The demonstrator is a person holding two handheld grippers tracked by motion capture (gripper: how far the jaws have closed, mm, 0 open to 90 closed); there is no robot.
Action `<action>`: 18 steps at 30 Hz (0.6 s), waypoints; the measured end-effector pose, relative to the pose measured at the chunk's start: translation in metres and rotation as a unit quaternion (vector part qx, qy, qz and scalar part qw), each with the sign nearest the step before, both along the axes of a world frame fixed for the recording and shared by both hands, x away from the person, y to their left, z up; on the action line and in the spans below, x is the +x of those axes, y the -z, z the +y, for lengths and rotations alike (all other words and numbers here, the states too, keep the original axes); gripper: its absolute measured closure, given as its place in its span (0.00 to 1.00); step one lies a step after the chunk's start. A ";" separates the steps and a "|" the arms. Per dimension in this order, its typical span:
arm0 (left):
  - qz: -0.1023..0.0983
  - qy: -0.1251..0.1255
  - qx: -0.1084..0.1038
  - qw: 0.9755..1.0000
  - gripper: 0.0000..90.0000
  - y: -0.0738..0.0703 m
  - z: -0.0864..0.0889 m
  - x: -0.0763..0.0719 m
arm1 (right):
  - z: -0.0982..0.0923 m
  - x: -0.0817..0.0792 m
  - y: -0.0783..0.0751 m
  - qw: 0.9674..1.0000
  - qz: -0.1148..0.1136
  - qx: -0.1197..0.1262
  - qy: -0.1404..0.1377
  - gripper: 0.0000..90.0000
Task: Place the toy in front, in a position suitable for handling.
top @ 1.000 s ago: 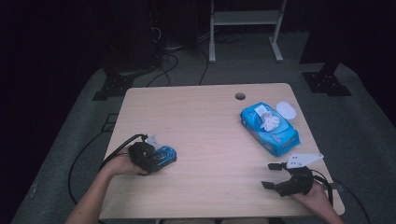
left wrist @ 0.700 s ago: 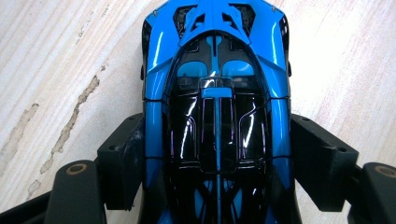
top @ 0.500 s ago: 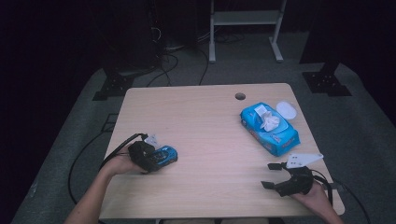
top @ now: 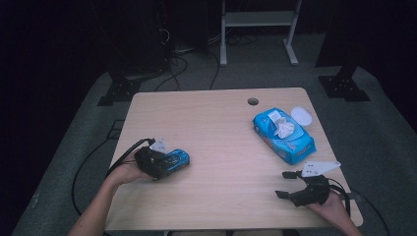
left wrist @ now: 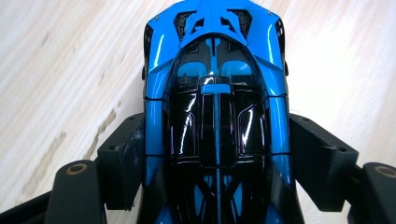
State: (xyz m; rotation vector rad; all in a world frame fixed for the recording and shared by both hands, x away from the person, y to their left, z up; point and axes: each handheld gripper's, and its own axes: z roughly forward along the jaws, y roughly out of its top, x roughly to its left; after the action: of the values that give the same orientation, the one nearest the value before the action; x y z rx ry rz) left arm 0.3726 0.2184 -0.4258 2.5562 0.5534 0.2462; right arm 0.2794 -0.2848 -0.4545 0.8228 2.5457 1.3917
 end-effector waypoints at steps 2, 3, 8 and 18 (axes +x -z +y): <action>-0.009 0.010 -0.005 1.000 0.29 -0.006 -0.009 -0.002 | 0.000 0.001 0.000 1.000 0.000 0.000 -0.001 0.25; -0.013 0.016 -0.009 1.000 0.29 -0.009 -0.014 -0.003 | 0.000 0.001 0.000 1.000 0.000 0.000 -0.001 0.25; -0.027 0.052 -0.017 0.998 0.29 -0.018 -0.043 -0.007 | 0.000 0.001 0.000 1.000 0.000 0.000 -0.001 0.25; -0.032 0.107 -0.020 0.994 0.29 -0.013 -0.098 -0.011 | -0.002 0.001 -0.002 1.000 -0.005 0.004 0.000 0.24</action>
State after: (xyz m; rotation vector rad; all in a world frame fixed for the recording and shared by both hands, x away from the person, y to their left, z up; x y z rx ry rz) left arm 0.3613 0.1206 -0.4127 2.5337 0.2550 0.2366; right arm 0.2805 -0.2866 -0.4526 0.8161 2.5345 1.4021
